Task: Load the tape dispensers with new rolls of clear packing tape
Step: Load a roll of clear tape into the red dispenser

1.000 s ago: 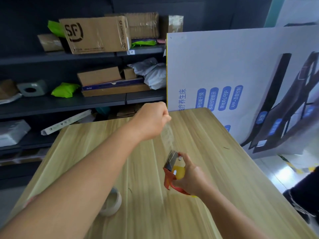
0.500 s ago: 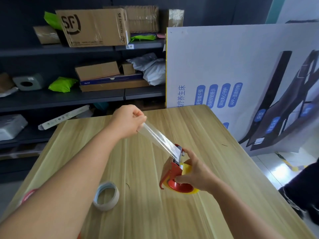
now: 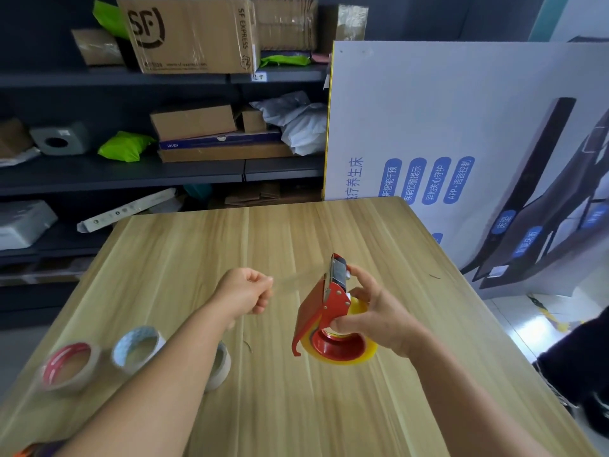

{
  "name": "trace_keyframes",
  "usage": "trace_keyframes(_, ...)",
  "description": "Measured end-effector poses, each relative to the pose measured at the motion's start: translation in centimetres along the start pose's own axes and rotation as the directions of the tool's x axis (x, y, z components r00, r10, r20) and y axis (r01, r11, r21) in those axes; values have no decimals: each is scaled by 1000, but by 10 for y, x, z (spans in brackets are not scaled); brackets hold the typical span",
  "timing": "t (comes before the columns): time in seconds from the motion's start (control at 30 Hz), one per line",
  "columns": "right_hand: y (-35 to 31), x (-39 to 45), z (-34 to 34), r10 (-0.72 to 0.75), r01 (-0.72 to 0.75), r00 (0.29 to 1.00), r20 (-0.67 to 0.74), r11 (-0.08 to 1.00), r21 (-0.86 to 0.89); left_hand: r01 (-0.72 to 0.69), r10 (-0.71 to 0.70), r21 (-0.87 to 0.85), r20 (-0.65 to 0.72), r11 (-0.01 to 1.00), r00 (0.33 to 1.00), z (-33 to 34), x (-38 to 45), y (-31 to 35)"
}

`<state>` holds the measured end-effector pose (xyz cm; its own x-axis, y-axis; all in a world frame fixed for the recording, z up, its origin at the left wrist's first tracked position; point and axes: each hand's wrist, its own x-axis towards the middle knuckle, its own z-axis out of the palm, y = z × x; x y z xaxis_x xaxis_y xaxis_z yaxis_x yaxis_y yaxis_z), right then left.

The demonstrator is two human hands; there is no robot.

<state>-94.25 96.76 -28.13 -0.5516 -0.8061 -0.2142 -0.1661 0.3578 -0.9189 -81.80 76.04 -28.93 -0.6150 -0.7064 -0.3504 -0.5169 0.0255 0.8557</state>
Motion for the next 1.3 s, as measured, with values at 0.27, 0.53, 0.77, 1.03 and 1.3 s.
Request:
trace_keyframes(0.27,-9,0,5,-82,82,997,2,995,58,174,-173,-346,35,922,984,15,-9,-26)
trace_keyframes(0.53,-18,4,11,-172,170,985,26,984,59,138,-106,-549,89,824,990,29,-23,-39)
trace_keyframes(0.77,-12,8,16,-104,102,994,14,986,131,0,63,-457,122,889,991,36,-42,-48)
trace_keyframes(1.03,-13,14,18,-40,30,998,52,981,191,-384,382,59,39,921,923,31,-47,-56)
trace_keyframes(1.3,-19,19,20,-57,20,987,148,971,239,-264,262,-105,-31,959,964,8,-57,-55)
